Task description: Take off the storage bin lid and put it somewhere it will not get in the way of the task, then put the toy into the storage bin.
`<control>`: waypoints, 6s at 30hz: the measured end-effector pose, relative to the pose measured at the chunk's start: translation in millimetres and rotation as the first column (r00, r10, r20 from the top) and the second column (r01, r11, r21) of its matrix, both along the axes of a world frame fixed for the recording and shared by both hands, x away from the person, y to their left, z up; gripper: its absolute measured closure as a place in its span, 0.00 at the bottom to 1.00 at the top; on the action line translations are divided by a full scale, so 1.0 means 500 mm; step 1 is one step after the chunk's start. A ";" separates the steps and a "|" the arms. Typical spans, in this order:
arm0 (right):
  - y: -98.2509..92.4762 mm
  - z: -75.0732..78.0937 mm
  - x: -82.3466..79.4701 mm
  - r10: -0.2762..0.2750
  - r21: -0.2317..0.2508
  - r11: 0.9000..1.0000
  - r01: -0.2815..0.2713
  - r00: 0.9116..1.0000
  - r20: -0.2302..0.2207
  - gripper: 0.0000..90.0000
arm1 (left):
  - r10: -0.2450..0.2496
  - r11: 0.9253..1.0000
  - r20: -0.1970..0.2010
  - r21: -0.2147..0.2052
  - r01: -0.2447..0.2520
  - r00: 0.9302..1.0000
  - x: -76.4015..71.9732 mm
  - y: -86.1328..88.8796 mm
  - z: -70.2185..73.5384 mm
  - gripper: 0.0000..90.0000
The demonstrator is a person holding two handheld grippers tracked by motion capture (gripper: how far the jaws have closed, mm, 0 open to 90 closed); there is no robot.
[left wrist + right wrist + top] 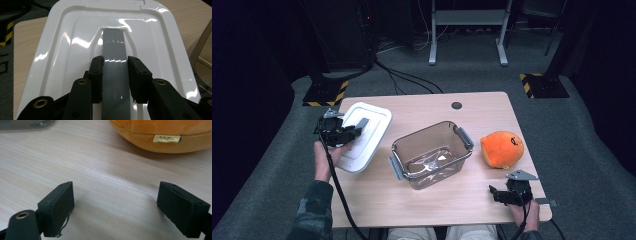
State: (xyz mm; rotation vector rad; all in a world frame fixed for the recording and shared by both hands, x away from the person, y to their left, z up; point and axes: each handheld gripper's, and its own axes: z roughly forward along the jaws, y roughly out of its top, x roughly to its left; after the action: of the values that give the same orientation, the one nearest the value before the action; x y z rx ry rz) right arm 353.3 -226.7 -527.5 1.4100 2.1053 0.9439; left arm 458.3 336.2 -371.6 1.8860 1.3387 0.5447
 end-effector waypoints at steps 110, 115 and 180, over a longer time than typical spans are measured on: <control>0.002 0.000 0.000 0.008 -0.016 1.000 -0.008 1.000 -0.001 0.14 | -0.066 0.993 -0.071 -0.101 0.058 0.995 -0.019 -0.077 -0.089 0.08; 0.002 0.000 0.000 0.006 -0.015 1.000 -0.006 1.000 -0.002 0.14 | -0.100 0.989 -0.056 -0.112 0.094 0.993 -0.018 -0.098 -0.071 0.07; -0.014 0.167 0.212 -0.194 -0.090 0.979 0.185 0.976 -0.101 0.08 | -0.188 0.982 -0.087 -0.005 0.188 0.978 0.004 -0.241 -0.097 0.78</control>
State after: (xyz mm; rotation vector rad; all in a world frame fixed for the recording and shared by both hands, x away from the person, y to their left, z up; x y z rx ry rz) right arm 459.3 -233.7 -443.9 1.6203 2.0164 0.7148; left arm 460.3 215.8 -420.1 2.0337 1.1970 0.3728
